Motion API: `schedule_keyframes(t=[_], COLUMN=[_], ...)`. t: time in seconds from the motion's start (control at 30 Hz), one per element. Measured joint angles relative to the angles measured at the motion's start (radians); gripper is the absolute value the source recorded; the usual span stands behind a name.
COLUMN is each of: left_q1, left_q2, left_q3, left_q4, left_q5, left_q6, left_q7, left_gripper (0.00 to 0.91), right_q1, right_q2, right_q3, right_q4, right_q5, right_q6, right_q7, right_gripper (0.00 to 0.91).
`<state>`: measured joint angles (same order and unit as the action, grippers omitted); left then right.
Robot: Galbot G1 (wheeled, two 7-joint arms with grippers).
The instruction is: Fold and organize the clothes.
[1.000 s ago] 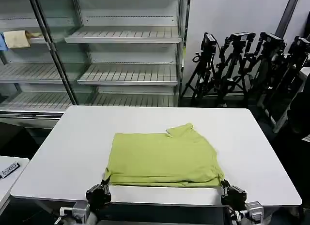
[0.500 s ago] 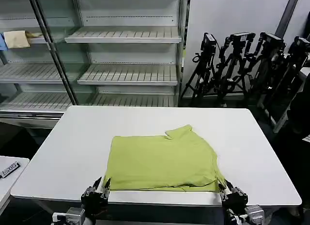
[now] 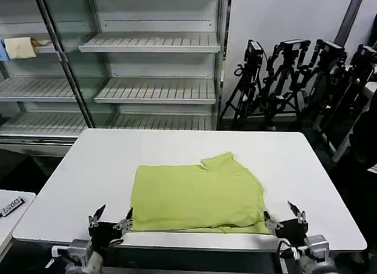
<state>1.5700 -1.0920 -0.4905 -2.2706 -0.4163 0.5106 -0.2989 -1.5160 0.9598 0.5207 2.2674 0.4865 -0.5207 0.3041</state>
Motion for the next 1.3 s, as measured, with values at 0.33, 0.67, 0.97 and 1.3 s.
schedule_keyframes(t=[0.33, 0.67, 0.97, 1.3], left_q1=[-0.217, -0.475, -0.675, -0.797], left_q2=[0.069, 0.091, 0.067, 0.054], left_q3=[0.087, 0.232, 0.342, 0.417], left_q4=[0.111, 0.301, 0.489, 0.643], left_q5=[-0.097, -0.163, -0.198, -0.238], left_q6=[0.038, 0.056, 0.061, 0.065], left_q7=[-0.041, -0.066, -0.074, -0.075], left_gripper=[0.907, 0.907, 0.907, 0.907], right_q1=[0.298, 0.599, 0.801, 0.928], right_q2=[0.013, 0.062, 0.14, 0.226], right_q3=[-0.171, -0.349, -0.467, -0.529], right_q4=[-0.139, -0.371, -0.59, -0.778], right_q5=[0.095, 0.176, 0.194, 0.183], right_q6=[-0.036, -0.05, -0.055, -0.058], right_q7=[0.079, 0.12, 0.128, 0.119], right_gripper=[0.907, 0.907, 0.907, 0.907])
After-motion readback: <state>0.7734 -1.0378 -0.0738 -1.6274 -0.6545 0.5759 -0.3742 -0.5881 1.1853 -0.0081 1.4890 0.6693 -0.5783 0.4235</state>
